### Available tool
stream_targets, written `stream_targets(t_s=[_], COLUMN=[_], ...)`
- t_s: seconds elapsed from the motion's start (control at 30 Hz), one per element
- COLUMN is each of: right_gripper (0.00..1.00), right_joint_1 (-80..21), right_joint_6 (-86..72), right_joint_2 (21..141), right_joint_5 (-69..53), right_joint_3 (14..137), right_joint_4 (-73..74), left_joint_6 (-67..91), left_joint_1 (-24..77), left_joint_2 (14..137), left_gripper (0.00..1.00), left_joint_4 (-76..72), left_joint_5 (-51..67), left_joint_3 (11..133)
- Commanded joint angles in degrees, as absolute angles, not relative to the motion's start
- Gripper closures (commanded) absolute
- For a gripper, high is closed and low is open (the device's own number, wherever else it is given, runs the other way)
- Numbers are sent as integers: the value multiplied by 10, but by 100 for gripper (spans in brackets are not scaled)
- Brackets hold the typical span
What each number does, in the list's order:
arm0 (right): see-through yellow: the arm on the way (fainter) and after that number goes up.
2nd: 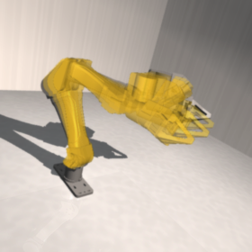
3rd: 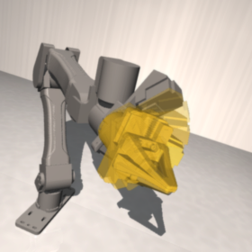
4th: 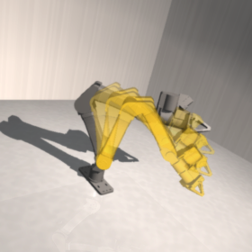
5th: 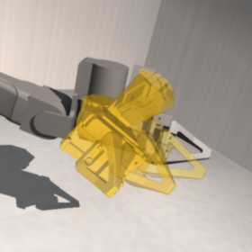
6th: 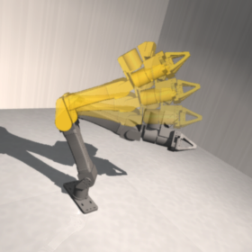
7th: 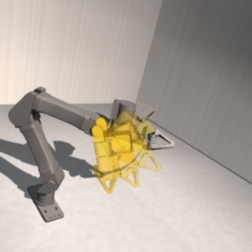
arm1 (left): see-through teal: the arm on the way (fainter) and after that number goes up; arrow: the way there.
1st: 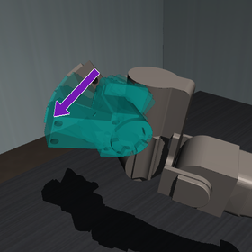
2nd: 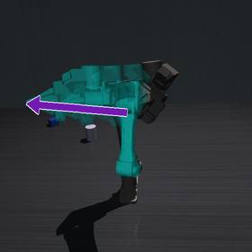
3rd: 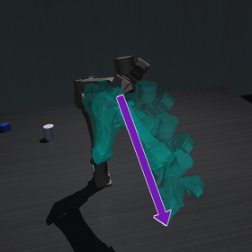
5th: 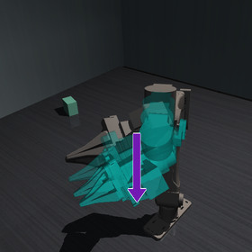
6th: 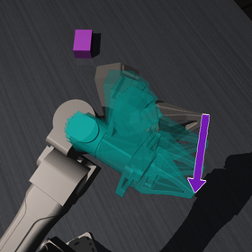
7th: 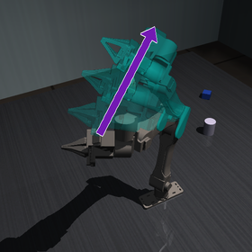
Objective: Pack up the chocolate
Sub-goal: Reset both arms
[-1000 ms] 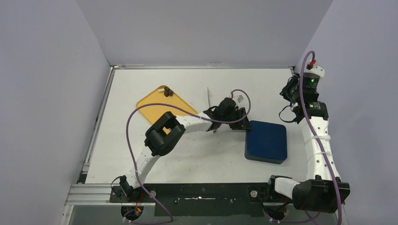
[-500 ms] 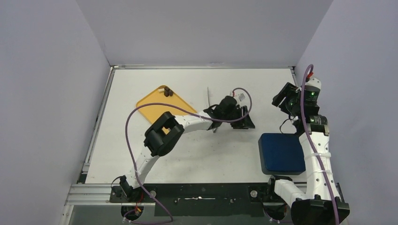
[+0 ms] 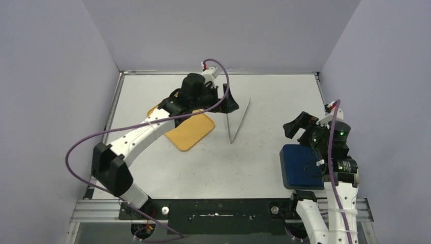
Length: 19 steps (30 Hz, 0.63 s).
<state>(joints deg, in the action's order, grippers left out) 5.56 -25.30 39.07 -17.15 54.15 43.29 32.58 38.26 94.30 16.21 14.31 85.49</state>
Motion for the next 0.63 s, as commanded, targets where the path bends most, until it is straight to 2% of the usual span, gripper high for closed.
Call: stream_targets(t_s=[0.0,0.13,0.33,0.6], right_gripper=[0,0,0,0], right_joint_1=[53,53,53,54], right_joint_6=[-264,-279,-290,-284], right_joint_2=[352,317,299,282], right_joint_5=[-259,-268,-277,-258], right_joint_3=[511,504,493,502], right_joint_4=[426,427,439,443], left_joint_6=[250,273,337,322], left_joint_1=[391,392,395,395], left_joint_2=[841,747,603,610], left_gripper=[3,3,3,3], left_joint_4=[227,203,61,88], left_joint_5=[109,68,29,20], left_joint_3=[767,677,499,508])
